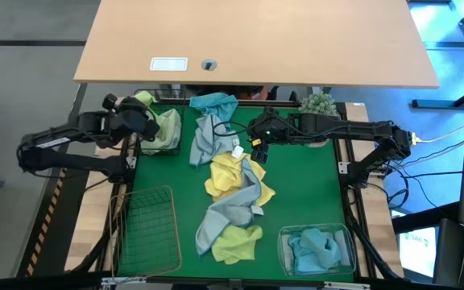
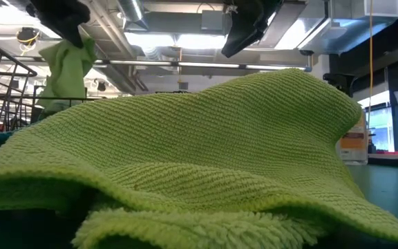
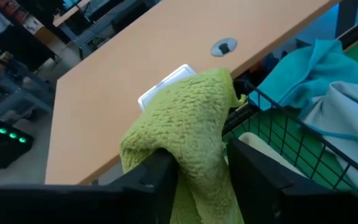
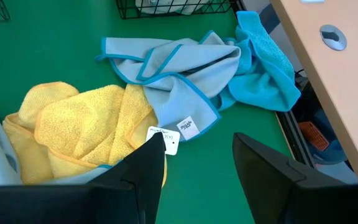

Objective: Sort microfiber towel by color & place in baskets
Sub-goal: Put the top green microfiber cloth into the black wire basket, then put the top light blue microfiber cloth into the transparent bin

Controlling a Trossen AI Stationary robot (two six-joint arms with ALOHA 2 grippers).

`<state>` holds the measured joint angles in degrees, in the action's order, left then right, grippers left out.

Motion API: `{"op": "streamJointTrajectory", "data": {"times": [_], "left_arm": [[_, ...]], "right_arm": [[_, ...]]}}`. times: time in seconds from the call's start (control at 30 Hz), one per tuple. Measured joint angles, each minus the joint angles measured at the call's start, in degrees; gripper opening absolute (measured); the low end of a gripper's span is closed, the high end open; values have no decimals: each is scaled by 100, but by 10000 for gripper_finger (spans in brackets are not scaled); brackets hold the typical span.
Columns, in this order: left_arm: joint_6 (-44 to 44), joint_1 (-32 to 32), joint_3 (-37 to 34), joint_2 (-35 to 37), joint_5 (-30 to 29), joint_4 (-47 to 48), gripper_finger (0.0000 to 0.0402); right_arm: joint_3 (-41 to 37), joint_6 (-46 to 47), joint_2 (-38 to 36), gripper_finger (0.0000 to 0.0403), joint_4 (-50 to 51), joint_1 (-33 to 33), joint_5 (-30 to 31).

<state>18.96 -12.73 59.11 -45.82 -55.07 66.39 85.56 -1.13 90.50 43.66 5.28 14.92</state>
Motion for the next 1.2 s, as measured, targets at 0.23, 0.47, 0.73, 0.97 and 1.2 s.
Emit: {"op": "streamJointTrajectory", "data": {"times": [0.23,0.47,0.73,0.97,1.2], "left_arm": [[113,-59,0,-240,522,-7,147],[310,-595,0,-385,2616,79,146],[299,-965,0,-454,2592,50,145],[295,-966,0,-455,2811,-187,145],[-2,-960,0,-455,3096,-1035,145]], "right_arm": [[0,0,0,188,0,0,0],[-2,0,0,188,2,0,0],[-2,-4,0,188,166,0,-124],[-4,-11,0,188,154,0,-405],[-4,-9,0,188,154,0,-404]]}}
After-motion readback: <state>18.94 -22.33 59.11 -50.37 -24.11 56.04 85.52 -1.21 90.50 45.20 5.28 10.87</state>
